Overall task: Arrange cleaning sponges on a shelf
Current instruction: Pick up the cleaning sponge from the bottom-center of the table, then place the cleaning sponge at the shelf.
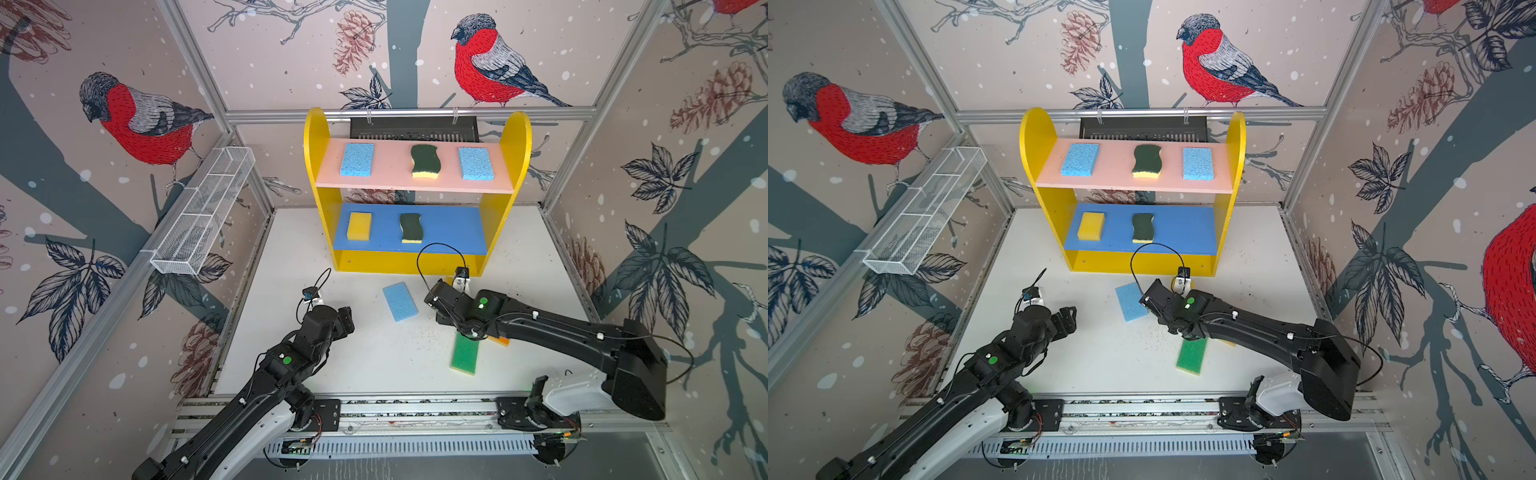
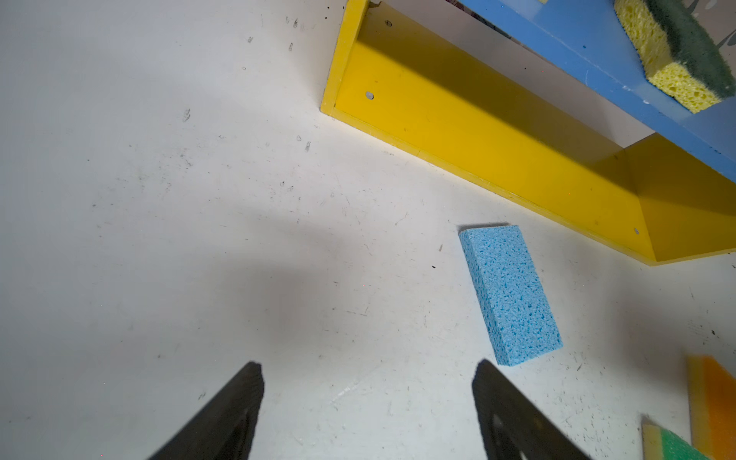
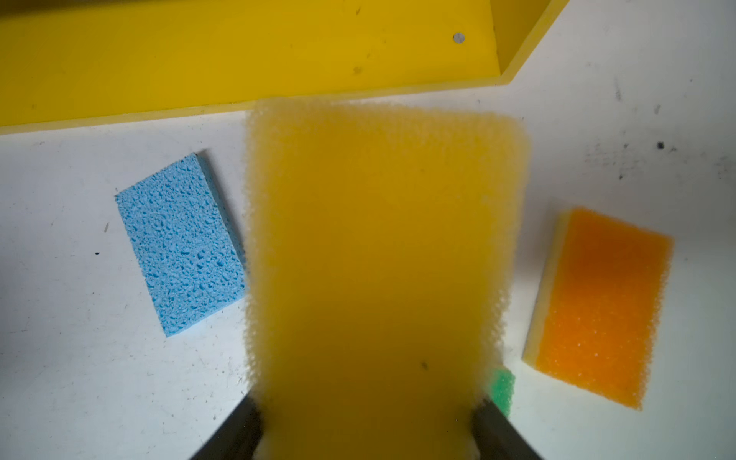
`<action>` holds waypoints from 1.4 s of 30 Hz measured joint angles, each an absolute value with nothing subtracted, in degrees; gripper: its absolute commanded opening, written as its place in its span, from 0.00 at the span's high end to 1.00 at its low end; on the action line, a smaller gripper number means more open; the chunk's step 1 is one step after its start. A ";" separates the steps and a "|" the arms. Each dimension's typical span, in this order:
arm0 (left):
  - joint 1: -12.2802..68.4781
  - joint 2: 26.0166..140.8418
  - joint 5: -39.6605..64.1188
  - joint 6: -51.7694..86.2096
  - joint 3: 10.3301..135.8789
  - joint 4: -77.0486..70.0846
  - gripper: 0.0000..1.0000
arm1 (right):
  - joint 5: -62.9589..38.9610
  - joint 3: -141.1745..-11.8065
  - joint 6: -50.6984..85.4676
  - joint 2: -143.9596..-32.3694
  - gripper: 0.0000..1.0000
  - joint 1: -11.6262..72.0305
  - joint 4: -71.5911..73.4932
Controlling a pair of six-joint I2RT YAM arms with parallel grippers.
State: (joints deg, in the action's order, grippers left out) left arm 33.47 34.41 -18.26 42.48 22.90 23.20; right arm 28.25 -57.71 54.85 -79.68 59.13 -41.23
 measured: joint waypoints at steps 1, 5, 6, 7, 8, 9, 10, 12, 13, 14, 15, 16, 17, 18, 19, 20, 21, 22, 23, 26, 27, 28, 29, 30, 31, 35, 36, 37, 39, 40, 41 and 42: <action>33.47 34.33 -18.48 42.61 23.03 23.35 0.17 | 28.27 -57.89 53.30 -79.53 0.37 58.30 -40.77; 33.47 34.22 -19.73 42.63 23.27 23.35 0.17 | 28.34 -58.87 47.94 -78.89 0.38 54.92 -39.03; 33.47 34.22 -19.77 42.63 23.29 23.35 0.17 | 28.40 -59.09 46.68 -78.78 0.38 54.00 -38.52; 33.47 34.26 -19.90 42.63 23.29 23.35 0.17 | 28.47 -59.31 45.43 -78.70 0.38 53.23 -38.00; 33.47 34.30 -20.03 42.63 23.33 23.35 0.17 | 28.45 -59.55 44.31 -78.70 0.38 52.60 -37.45; 33.47 34.50 -20.16 42.63 23.46 23.35 0.17 | 28.40 -59.79 43.18 -78.70 0.38 51.79 -36.88; 33.47 34.59 -20.32 42.63 23.62 23.33 0.17 | 28.25 -60.16 41.89 -78.74 0.38 50.96 -36.47; 33.47 34.81 -20.73 42.61 23.79 23.22 0.17 | 28.25 -60.95 40.18 -79.09 0.38 49.58 -35.64; 33.47 34.87 -20.97 42.61 23.81 23.09 0.17 | 28.27 -61.34 39.27 -79.50 0.38 48.97 -35.16; 33.47 34.94 -21.02 42.61 23.81 22.98 0.17 | 28.27 -61.65 38.72 -79.92 0.38 48.62 -34.81; 33.47 34.94 -21.08 42.61 23.81 22.94 0.17 | 28.25 -62.17 37.71 -80.64 0.38 48.34 -34.52; 33.47 34.92 -21.17 42.61 23.81 22.94 0.17 | 28.25 -62.63 37.19 -81.32 0.38 48.14 -34.24; 33.47 34.92 -21.23 42.61 23.81 22.90 0.18 | 28.23 -63.00 36.62 -81.84 0.39 47.92 -34.04; 33.47 34.92 -21.37 42.59 23.81 22.90 0.17 | 28.25 -63.51 35.81 -82.52 0.39 47.62 -33.89; 33.47 34.94 -21.43 42.59 23.83 22.90 0.17 | 28.29 -63.96 35.48 -83.05 0.39 47.27 -33.78; 33.47 34.94 -21.54 42.57 23.86 22.87 0.17 | 28.36 -64.25 34.79 -83.44 0.39 47.09 -33.61; 33.47 34.94 -21.74 42.54 23.92 22.87 0.17 | 28.49 -64.66 34.39 -83.85 0.39 46.74 -33.47; 33.47 34.96 -22.04 42.44 23.97 22.72 0.17 | 28.62 -65.04 34.00 -84.27 0.39 46.39 -33.36; 33.47 34.98 -22.26 42.24 23.99 22.55 0.17 | 28.69 -65.25 33.39 -84.55 0.39 46.11 -33.19; 33.47 34.98 -22.55 41.95 24.01 22.24 0.17 | 28.73 -65.82 32.16 -85.34 0.39 45.12 -32.58; 33.47 34.98 -22.65 41.95 24.01 22.04 0.17 | 28.75 -65.93 31.46 -85.45 0.39 44.77 -32.18; 33.47 34.98 -22.68 41.93 24.01 21.96 0.17 | 28.75 -66.00 31.24 -85.49 0.39 44.49 -31.66; 33.47 34.98 -22.70 41.93 24.01 21.91 0.17 | 28.86 -66.08 30.85 -85.49 0.39 44.21 -31.29; 33.47 34.96 -22.70 41.93 24.01 21.87 0.18 | 28.91 -66.11 29.91 -85.49 0.39 44.05 -30.72; 33.47 34.92 -22.72 41.93 24.01 21.85 0.18 | 28.88 -66.24 29.74 -85.54 0.39 43.81 -30.24; 33.47 34.57 -22.72 41.93 24.01 21.65 0.18 | 28.77 -67.11 27.88 -85.89 0.39 42.68 -28.56; 33.47 34.46 -22.72 41.93 24.01 21.63 0.18 | 28.77 -67.22 26.92 -85.93 0.39 42.33 -28.21; 33.47 34.37 -22.72 41.93 24.01 21.54 0.18 | 28.75 -67.29 26.72 -85.93 0.40 41.95 -27.81; 33.47 34.15 -22.74 41.93 23.92 21.19 0.18 | 28.69 -67.29 25.39 -85.93 0.40 41.47 -26.96; 33.47 34.02 -22.76 41.93 23.79 21.04 0.18 | 28.62 -67.26 25.15 -85.89 0.40 41.15 -26.57; 33.47 33.87 -22.76 41.93 23.62 20.86 0.18 | 28.36 -67.26 24.36 -85.84 0.40 40.84 -26.20; 33.47 33.74 -22.76 41.93 23.46 20.75 0.18 | 28.08 -67.26 23.92 -85.73 0.40 40.47 -25.80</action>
State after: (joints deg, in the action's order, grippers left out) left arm 33.47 33.74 -22.76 41.93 23.46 20.75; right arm 28.08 -67.26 23.92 -85.73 40.47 -25.80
